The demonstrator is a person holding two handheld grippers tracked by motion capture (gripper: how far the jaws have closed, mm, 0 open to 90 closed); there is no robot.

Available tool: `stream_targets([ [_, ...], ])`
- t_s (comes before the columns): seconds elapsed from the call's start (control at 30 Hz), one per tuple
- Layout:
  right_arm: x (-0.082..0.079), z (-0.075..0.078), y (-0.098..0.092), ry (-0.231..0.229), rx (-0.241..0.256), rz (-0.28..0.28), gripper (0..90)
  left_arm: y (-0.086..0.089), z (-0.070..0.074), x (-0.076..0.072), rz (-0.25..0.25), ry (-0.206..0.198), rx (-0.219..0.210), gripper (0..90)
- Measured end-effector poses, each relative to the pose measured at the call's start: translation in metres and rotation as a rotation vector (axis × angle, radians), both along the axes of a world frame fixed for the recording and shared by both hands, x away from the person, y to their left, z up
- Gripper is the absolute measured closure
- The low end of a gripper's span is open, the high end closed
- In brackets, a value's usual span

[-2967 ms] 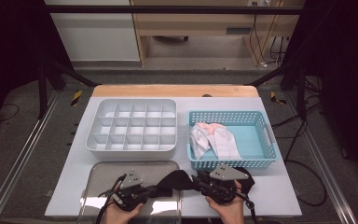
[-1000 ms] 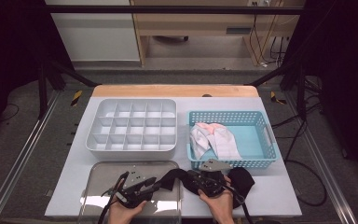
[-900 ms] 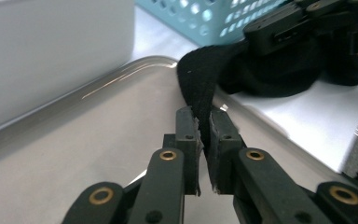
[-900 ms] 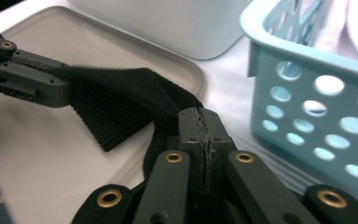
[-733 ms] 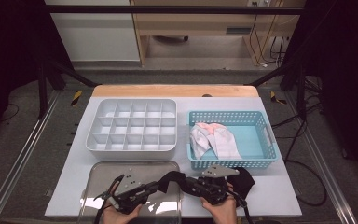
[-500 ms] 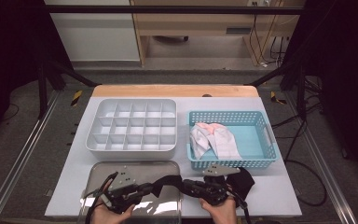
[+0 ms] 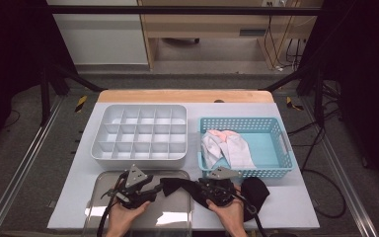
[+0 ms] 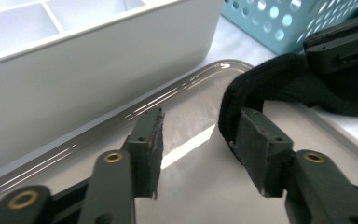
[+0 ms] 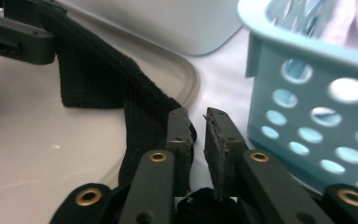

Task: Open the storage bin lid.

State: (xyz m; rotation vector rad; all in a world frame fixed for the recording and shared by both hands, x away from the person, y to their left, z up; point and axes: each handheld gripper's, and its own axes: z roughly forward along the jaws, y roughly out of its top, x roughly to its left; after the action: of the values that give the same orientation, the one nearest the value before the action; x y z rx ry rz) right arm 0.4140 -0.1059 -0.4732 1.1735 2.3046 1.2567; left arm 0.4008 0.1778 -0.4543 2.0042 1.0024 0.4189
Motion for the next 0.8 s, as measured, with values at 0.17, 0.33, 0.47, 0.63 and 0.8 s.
stream_targets([
  [0.17,-0.003,0.006,-0.003,-0.020,0.024,0.008,76.7,-0.003,-0.007,-0.009,-0.035,0.020,-0.032,49.1],
  [0.33,-0.009,0.015,-0.005,-0.065,0.054,0.027,74.1,-0.018,-0.016,-0.006,-0.066,0.017,-0.031,61.8],
  [0.47,-0.018,0.027,-0.006,-0.124,0.074,0.062,72.2,-0.022,-0.018,-0.002,-0.066,0.012,-0.036,80.5],
  [0.63,-0.030,0.032,0.001,-0.129,0.087,0.110,73.4,-0.022,-0.016,-0.003,-0.071,0.012,-0.030,83.6],
  [0.8,-0.034,0.015,0.011,-0.106,0.003,0.093,65.9,-0.020,-0.014,-0.004,-0.066,0.007,-0.034,84.2],
])
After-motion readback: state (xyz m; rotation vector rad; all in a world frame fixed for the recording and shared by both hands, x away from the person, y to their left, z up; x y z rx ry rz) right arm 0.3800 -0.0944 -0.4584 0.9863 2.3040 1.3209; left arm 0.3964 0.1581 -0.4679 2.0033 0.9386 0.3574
